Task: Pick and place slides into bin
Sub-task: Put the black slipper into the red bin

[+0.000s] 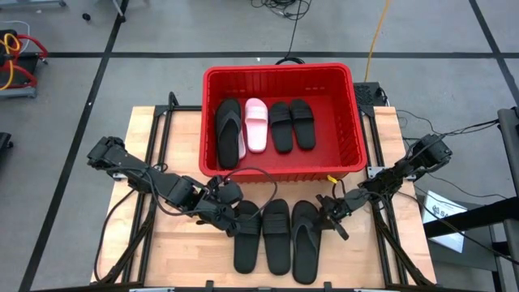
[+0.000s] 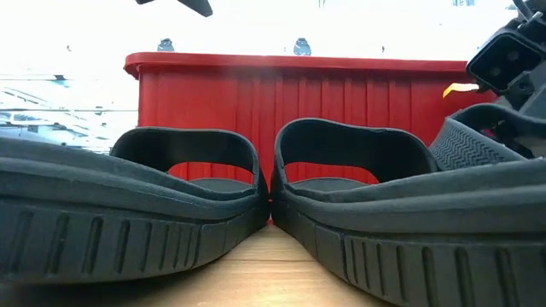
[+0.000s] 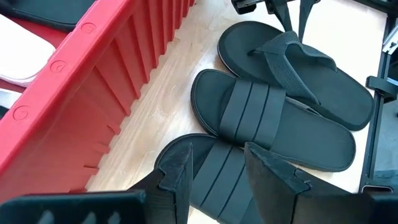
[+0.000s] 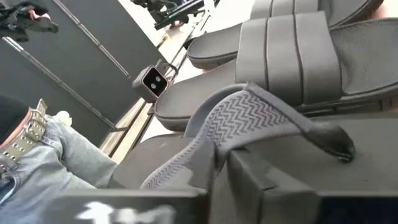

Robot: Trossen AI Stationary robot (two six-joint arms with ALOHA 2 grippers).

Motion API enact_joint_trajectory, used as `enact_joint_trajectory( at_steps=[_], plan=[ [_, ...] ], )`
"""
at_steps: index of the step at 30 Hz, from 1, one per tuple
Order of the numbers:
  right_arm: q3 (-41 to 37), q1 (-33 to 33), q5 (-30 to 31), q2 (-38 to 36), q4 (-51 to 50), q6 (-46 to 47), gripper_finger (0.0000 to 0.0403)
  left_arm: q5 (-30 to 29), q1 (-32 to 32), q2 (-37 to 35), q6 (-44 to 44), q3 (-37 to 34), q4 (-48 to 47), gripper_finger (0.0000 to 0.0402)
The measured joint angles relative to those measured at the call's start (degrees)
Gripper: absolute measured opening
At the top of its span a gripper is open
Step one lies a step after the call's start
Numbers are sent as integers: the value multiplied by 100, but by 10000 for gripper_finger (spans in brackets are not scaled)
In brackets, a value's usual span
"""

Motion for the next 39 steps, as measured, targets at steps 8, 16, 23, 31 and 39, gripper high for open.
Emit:
enact_joint_trajectory(
  at_steps=[8,16,23,31,39],
  plan=[
    [2,-1,2,0,-10,280,3,2,6,0,24,0,0,141],
    [2,-2,-5,-364,-15,577,1,0,6,0,35,0,-2,141],
    [7,0,4,-1108,-56,709,1,0,5,0,255,0,-2,141],
    [720,9,-7,-2119,-1857,536,1,-2,5,0,331,0,-2,141],
    [1944,9,-4,-2968,-4790,157,0,-4,4,0,359,0,-4,141]
  ],
)
